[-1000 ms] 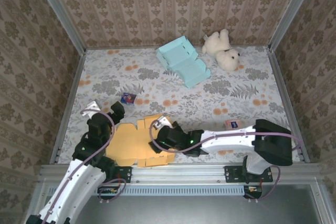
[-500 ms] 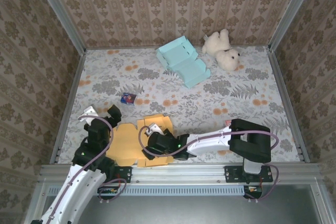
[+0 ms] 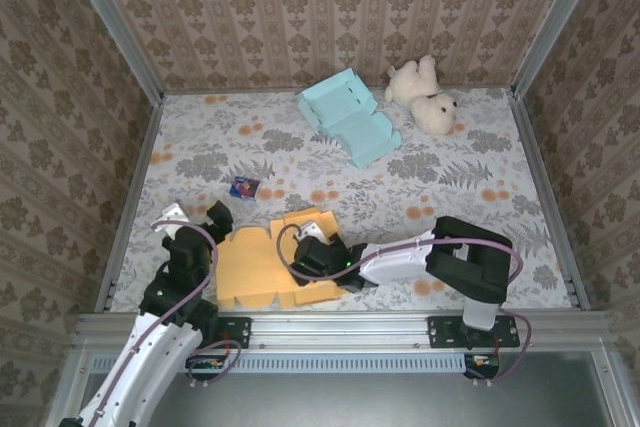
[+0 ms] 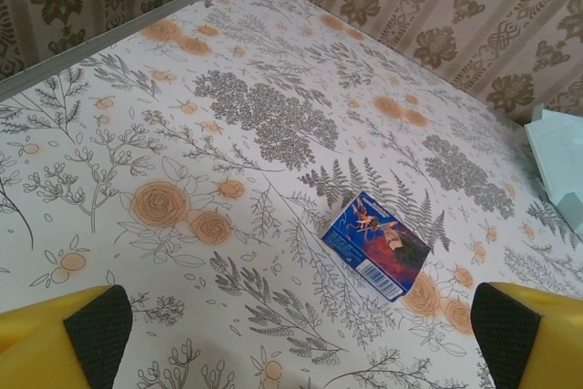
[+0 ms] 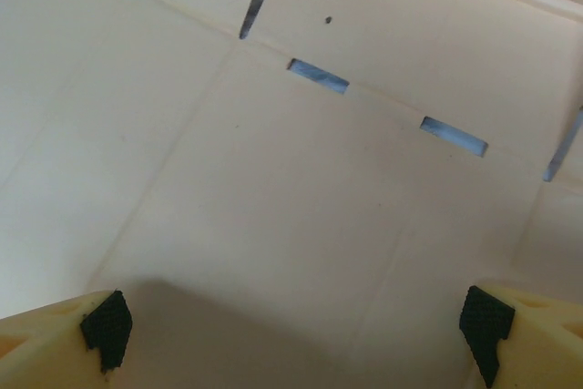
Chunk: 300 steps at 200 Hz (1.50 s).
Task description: Fold the paper box
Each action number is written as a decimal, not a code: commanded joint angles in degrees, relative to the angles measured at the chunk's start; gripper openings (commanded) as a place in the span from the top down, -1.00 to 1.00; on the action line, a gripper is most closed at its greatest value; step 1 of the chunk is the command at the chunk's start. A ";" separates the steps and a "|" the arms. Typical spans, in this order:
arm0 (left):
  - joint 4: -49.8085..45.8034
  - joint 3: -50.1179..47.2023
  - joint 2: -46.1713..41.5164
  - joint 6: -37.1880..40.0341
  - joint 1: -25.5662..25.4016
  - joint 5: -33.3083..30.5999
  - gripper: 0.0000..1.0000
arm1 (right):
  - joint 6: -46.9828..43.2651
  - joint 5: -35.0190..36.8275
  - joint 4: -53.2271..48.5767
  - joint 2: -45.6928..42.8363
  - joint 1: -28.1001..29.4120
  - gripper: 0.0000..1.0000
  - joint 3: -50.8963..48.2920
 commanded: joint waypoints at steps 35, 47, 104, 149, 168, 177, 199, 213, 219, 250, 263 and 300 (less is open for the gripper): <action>6.51 -1.62 3.04 -0.07 -0.38 4.98 -1.00 | -9.96 2.19 -2.47 -4.37 -9.48 -0.95 -2.94; 8.13 -1.09 4.83 0.80 -0.34 6.75 -1.00 | -11.22 2.26 -2.07 -5.28 -10.05 -0.96 -2.49; 17.64 6.74 23.03 9.77 -1.35 17.74 -1.00 | -8.53 6.18 -7.63 -20.66 -10.56 -0.93 -2.58; 20.96 18.12 42.87 23.93 -8.12 23.59 -0.96 | -0.15 16.25 -19.03 -36.37 -10.59 -0.93 -6.92; 21.62 23.58 50.84 31.04 -12.07 26.19 -0.93 | 2.81 16.74 -22.96 -43.77 -10.61 -0.94 -9.35; 20.87 26.63 54.81 35.61 -14.13 27.08 -0.91 | 3.76 16.03 -24.47 -47.20 -10.77 -0.95 -10.69; 19.13 32.89 63.47 45.10 -17.87 26.91 -0.83 | 4.26 14.57 -28.23 -54.13 -11.60 -0.94 -13.13; 19.49 35.27 67.88 50.06 -18.65 28.95 -0.75 | 3.90 13.91 -31.09 -57.27 -12.42 -0.94 -13.49; 19.67 36.03 69.44 51.91 -18.77 29.91 -0.75 | 3.46 14.05 -32.39 -58.30 -12.69 -0.94 -13.62; 16.49 43.22 77.02 58.06 -18.68 32.84 -0.61 | 1.70 16.97 -33.40 -62.18 -13.36 -0.94 -16.64; 14.40 46.07 79.57 59.62 -18.73 33.18 -0.58 | 0.81 16.84 -31.69 -62.99 -13.78 -0.94 -18.27; 10.66 49.41 84.11 63.89 -18.68 36.62 -0.46 | -0.91 15.92 -30.72 -62.27 -14.46 -0.93 -18.61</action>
